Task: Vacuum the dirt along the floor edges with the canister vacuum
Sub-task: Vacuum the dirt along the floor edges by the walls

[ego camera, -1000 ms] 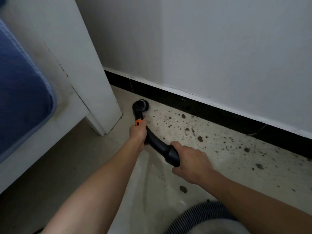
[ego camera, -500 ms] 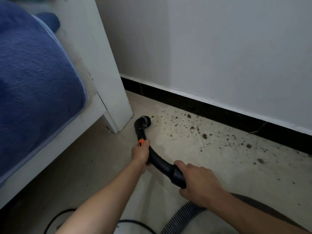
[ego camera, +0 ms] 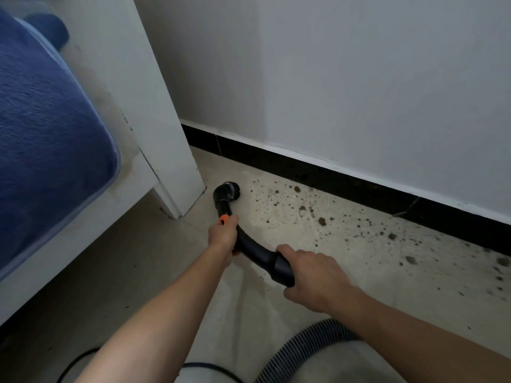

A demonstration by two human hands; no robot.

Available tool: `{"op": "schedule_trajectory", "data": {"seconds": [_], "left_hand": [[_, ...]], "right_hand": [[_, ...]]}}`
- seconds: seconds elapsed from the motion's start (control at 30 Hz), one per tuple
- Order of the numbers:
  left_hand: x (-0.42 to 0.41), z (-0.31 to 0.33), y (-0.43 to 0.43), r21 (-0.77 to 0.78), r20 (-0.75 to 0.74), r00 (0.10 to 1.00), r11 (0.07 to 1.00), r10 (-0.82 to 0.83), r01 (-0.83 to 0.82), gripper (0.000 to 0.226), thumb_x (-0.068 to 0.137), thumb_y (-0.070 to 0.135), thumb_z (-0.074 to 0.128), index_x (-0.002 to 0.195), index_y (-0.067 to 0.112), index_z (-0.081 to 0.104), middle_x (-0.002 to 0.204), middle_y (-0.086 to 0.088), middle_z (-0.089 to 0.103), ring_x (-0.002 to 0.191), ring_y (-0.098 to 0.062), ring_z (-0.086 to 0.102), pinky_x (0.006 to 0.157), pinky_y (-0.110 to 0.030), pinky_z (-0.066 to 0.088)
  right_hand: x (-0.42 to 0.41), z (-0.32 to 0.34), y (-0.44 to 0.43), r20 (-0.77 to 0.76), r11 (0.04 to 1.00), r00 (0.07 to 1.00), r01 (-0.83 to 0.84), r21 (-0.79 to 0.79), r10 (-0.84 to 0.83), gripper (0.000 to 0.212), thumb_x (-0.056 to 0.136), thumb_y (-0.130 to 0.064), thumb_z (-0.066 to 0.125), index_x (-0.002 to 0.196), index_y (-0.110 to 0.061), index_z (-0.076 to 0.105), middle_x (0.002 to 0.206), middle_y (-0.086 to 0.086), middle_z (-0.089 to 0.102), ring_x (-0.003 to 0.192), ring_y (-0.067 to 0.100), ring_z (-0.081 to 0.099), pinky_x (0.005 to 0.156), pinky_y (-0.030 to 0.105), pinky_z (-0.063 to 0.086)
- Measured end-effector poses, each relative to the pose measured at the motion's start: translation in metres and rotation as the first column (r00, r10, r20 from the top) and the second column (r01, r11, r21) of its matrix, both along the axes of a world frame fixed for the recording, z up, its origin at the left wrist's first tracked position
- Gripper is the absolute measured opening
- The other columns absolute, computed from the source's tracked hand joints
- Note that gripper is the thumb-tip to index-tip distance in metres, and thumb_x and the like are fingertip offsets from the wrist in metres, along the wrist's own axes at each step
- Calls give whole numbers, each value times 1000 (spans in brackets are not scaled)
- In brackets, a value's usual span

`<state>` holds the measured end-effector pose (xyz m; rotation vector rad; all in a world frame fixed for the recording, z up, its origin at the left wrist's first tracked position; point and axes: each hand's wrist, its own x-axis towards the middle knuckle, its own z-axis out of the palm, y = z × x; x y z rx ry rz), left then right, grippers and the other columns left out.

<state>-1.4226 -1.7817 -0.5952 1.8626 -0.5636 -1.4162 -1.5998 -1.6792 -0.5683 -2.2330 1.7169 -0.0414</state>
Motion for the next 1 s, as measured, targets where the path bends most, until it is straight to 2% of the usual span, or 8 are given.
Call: {"op": "schedule_trajectory", "data": {"seconds": [0.1, 0.2, 0.4, 0.6, 0.7, 0.8, 0.93, 1.0], "left_hand": [[-16, -1, -13, -9, -1, 999, 999, -38, 38, 37, 92, 31, 57, 118, 8, 47, 95, -10, 56, 80, -23, 56, 54, -32, 47], [-45, -2, -27, -6, -15, 994, 994, -105, 105, 42, 91, 33, 59, 123, 9, 46, 109, -14, 58, 85, -25, 57, 51, -32, 46], [-70, -3, -47, 10, -53, 987, 988, -154, 155, 46, 88, 35, 64, 123, 10, 47, 112, -14, 59, 90, -27, 59, 54, -33, 49], [-30, -7, -27, 6, -22, 998, 998, 66, -66, 34, 89, 30, 60, 114, 11, 47, 105, -12, 57, 90, -27, 57, 63, -35, 50], [-2, -6, -6, 35, -17, 996, 996, 83, -82, 32, 90, 29, 59, 112, 11, 47, 92, -9, 54, 79, -23, 55, 59, -33, 48], [22, -8, 15, 58, 16, 997, 995, 81, -82, 30, 88, 28, 60, 108, 12, 47, 90, -8, 54, 77, -22, 54, 66, -35, 50], [45, -7, 29, 40, 92, 988, 990, 128, -132, 35, 86, 30, 63, 111, 10, 48, 97, -12, 58, 71, -22, 55, 52, -28, 43], [49, -2, 29, 43, 77, 995, 996, 70, -73, 35, 87, 31, 64, 109, 9, 48, 89, -12, 59, 62, -24, 59, 49, -27, 42]], "right_hand": [[-10, -3, -3, 10, 999, 999, 48, 1, -48, 63, 76, -38, 68, 128, -34, 33, 101, -2, 60, 81, 19, 60, 70, 33, 51], [-31, -4, -4, 25, 993, 993, 119, 20, -119, 67, 76, -39, 69, 131, -36, 31, 103, -2, 61, 84, 18, 60, 73, 32, 52], [-54, -5, -18, 18, 980, 981, 190, 58, -191, 60, 74, -43, 69, 123, -37, 35, 97, -5, 62, 79, 15, 59, 68, 30, 50], [-14, -7, -23, -140, 994, 988, 55, -92, -68, 52, 82, -43, 64, 125, -28, 38, 104, 0, 59, 82, 20, 59, 63, 31, 42], [4, -9, -12, -123, 992, 991, -65, -109, 52, 49, 84, -40, 63, 125, -26, 40, 108, 0, 58, 90, 21, 60, 65, 31, 38], [11, -10, -3, -68, 985, 987, -150, -87, 144, 49, 83, -42, 62, 125, -27, 42, 107, -2, 59, 87, 20, 61, 65, 31, 39], [23, -9, -8, -59, 974, 976, -213, -72, 209, 49, 81, -42, 63, 123, -30, 42, 105, -4, 59, 86, 20, 61, 71, 33, 46], [19, -10, -12, -66, 978, 978, -202, -48, 199, 48, 81, -41, 63, 122, -32, 42, 106, -5, 59, 87, 19, 61, 73, 34, 49]]}}
